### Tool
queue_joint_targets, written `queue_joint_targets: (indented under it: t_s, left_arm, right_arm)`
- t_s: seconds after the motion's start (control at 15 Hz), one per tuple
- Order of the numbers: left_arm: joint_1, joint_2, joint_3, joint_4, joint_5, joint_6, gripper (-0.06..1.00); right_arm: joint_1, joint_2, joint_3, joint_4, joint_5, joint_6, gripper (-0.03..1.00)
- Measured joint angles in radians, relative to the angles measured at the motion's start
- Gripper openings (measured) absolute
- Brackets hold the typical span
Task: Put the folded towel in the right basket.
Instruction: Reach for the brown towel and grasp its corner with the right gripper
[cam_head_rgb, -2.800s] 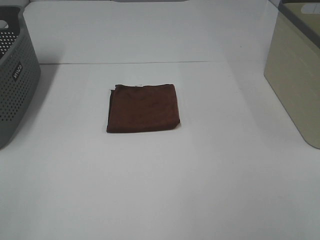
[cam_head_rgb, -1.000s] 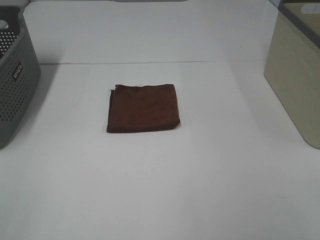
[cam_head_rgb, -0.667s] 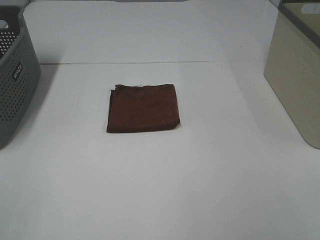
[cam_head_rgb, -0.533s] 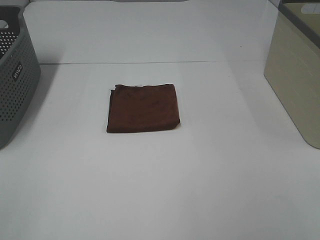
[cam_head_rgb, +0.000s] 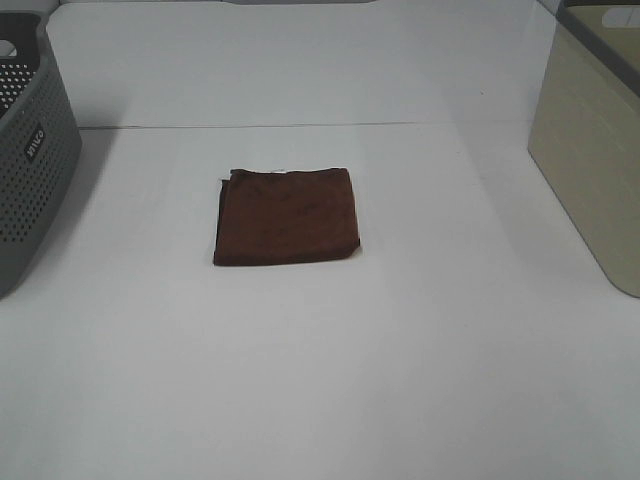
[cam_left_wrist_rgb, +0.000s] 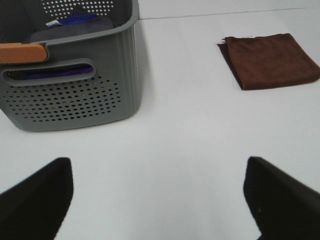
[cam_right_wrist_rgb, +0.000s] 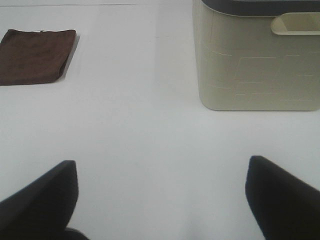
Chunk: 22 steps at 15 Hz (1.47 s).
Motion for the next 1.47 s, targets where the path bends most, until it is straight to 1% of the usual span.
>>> queue_joint_targets:
  t_s: [0.2,0.33,0.4,0.6,0.87,0.93,1.07,1.2,1.27,1.33,1.47]
  left_arm:
    - [0.000,0.000,0.000,0.000,0.000,0.000,0.88]
    - [0.000,0.000,0.000,0.000,0.000,0.000,0.88]
    - [0.000,0.000,0.000,0.000,0.000,0.000,0.88]
    - [0.000,0.000,0.000,0.000,0.000,0.000,0.88]
    - [0.000,0.000,0.000,0.000,0.000,0.000,0.88]
    - [0.000,0.000,0.000,0.000,0.000,0.000,0.88]
    - [0.000,0.000,0.000,0.000,0.000,0.000,0.88]
    - [0.000,0.000,0.000,0.000,0.000,0.000,0.88]
    - [0.000,0.000,0.000,0.000,0.000,0.000,0.88]
    - [0.000,0.000,0.000,0.000,0.000,0.000,0.88]
    - [0.000,0.000,0.000,0.000,0.000,0.000,0.88]
  right_arm:
    - [0.000,0.039,0.000,0.000,-0.003,0.000,0.85]
    - [0.000,0.177,-0.042,0.002,-0.053,0.000,0.85]
    - [0.000,0.286,-0.093,0.004,-0.076,0.000,0.85]
    - [0.000,0.540,-0.218,0.008,-0.079,0.000,0.85]
    - [0.000,0.886,-0.434,0.027,-0.079,-0.001,0.85]
    - [0.000,0.968,-0.498,0.045,-0.071,-0.001,0.85]
    - [0.000,1.120,-0.614,0.081,-0.013,-0.001,0.85]
    - [0.000,1.265,-0.705,0.125,0.028,-0.003,0.85]
    - [0.000,1.299,-0.727,0.139,0.031,-0.005,0.85]
    - [0.008,1.353,-0.765,0.157,0.033,-0.011,0.85]
    - [0.080,1.459,-0.838,0.166,0.018,-0.020,0.85]
